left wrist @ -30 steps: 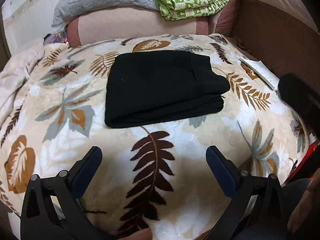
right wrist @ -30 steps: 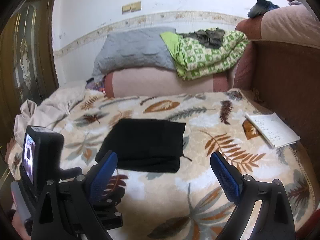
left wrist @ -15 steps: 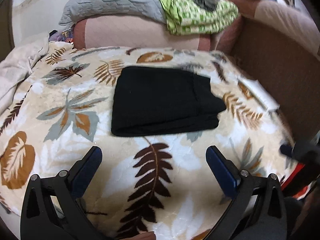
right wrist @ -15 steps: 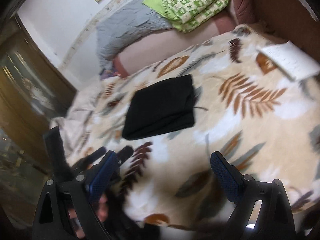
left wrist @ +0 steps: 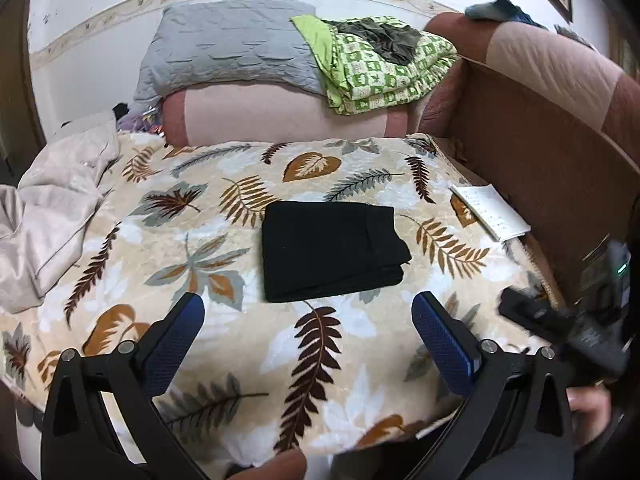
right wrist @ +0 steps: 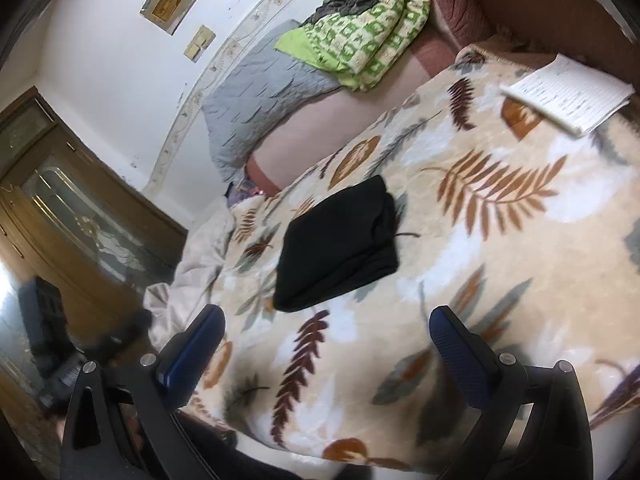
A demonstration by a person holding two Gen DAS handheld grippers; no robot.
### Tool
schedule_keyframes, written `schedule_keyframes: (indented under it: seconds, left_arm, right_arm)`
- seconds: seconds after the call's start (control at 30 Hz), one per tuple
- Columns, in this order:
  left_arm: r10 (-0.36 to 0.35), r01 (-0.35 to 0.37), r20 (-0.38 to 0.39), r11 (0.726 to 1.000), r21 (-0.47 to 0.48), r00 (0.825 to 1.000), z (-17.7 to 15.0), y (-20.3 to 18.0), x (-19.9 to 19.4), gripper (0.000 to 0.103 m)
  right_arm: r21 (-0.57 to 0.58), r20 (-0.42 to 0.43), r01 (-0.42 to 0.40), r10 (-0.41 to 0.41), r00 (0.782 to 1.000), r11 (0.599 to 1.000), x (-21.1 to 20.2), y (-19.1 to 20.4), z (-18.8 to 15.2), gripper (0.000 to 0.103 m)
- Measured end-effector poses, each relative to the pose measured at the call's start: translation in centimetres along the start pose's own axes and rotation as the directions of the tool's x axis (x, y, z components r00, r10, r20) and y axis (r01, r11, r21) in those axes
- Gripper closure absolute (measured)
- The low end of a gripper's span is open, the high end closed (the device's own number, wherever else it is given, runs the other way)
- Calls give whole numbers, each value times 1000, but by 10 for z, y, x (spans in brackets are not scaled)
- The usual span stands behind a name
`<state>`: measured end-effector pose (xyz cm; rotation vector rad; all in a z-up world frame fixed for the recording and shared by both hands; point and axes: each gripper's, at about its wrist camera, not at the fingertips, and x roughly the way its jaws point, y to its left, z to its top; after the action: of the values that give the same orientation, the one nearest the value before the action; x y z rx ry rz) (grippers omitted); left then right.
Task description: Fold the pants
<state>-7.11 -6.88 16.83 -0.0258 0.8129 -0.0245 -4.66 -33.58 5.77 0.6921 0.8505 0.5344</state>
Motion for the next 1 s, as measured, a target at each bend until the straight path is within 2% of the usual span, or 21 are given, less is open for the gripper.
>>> schedule_keyframes:
  seconds: [0.13,0.23,0.3,0.4,0.47,0.5,0.57,0.67,0.77,0.83,0.87,0.9,0.93,1.0]
  left_arm:
    - [-22,22,24,1000,-9,999,-2,1,2,0]
    - [-40,38,-28,997,-69,999,-8,5,20,0]
    - [-42,38,-35,993,-111,998,-10,6,25,0]
    - [-41,39,-7,991,-125,999,-12,4,34,0]
    - [16,-20,-39,993,-113,999,-15,3,53,0]
    - [33,-39,-61,993,-113,998,-16,3,60,0]
    - [49,-53,-52,995,-83,997,-19,2,72,0]
    - [99,-102,-64,994,-45,993,-24,0,90,0]
    - [104,-107,-85,994,-30,991,-28,1,106,0]
    - [93,-97,-101,995,-35,990,-30,3,114,0]
    - [101,-105,-110,994,-34,989,-30,4,119,0]
    - [109,-114,-114,993,-34,987,-30,5,122,0]
    - [111,-117,-120,992,-38,987,-30,7,125,0]
    - [110,-119,-145,991,-55,983,-30,10,133,0]
  right_arm:
    - [-45,-13,-4,4,1000,999,14,16,-3,1]
    - [-117,-43,34,-39,998,993,26,30,-9,1]
    - [-140,-54,47,-55,997,989,29,35,-12,1]
    - [-123,-23,88,-92,996,989,24,35,-13,1]
    - [-109,-14,128,-130,991,986,23,32,-10,1]
    - [-105,-15,150,-152,988,983,24,31,-8,1]
    - [-94,-12,210,-212,977,973,28,30,-2,1]
    - [-115,6,305,-307,952,945,39,31,6,1]
    - [-171,52,331,-327,944,928,52,35,15,1]
    - [-252,95,343,-329,939,905,60,40,21,1]
    - [-297,123,359,-338,933,885,63,41,22,1]
    - [-320,156,397,-365,918,860,66,39,22,0]
    - [-290,137,395,-370,919,872,70,33,24,1]
    - [-239,120,353,-334,935,904,68,24,27,1]
